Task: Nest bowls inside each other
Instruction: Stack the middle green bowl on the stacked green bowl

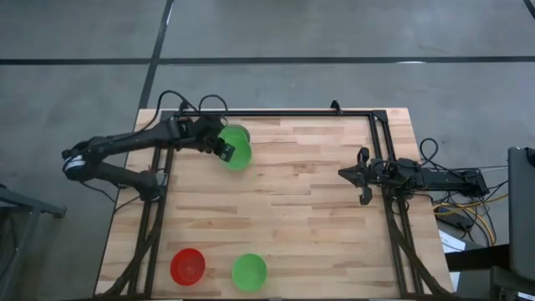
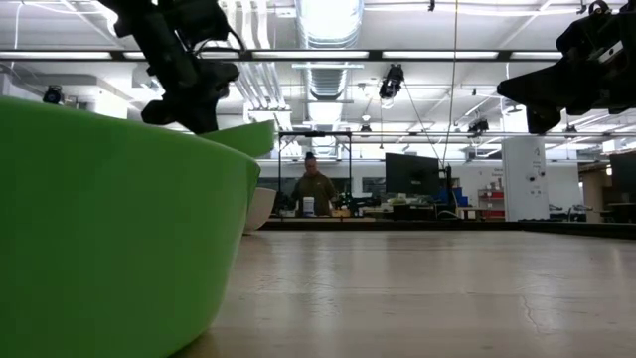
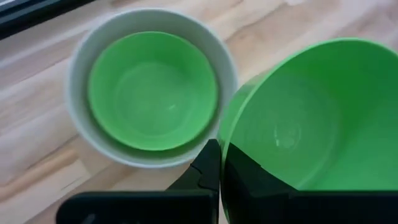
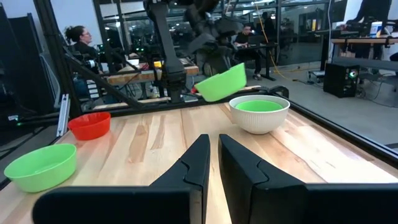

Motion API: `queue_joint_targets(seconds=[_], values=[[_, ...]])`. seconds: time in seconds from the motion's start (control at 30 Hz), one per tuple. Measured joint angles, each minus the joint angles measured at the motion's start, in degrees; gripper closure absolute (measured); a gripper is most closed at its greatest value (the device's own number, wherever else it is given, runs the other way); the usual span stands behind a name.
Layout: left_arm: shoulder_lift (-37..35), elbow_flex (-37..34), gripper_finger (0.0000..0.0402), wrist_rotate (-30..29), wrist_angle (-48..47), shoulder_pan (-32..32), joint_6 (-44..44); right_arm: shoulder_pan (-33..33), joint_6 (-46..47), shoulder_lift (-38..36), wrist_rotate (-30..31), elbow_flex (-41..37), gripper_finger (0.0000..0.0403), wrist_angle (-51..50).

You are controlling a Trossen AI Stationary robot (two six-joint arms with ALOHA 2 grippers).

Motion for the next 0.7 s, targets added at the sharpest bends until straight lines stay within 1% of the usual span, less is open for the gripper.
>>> queue_joint_targets(seconds=[0.47,0.7], values=[[1.66,0.09,0.0397,0.89,-0.12,10.32,-3.47,0.01,-0.01,0.02,-0.01,0.0,0.0369,0.0],[2.63,0.75,0.0397,2.49,-0.03,14.57,-4.2,0.01,-0.01,0.02,-0.02,0.0,0.0369,0.0]])
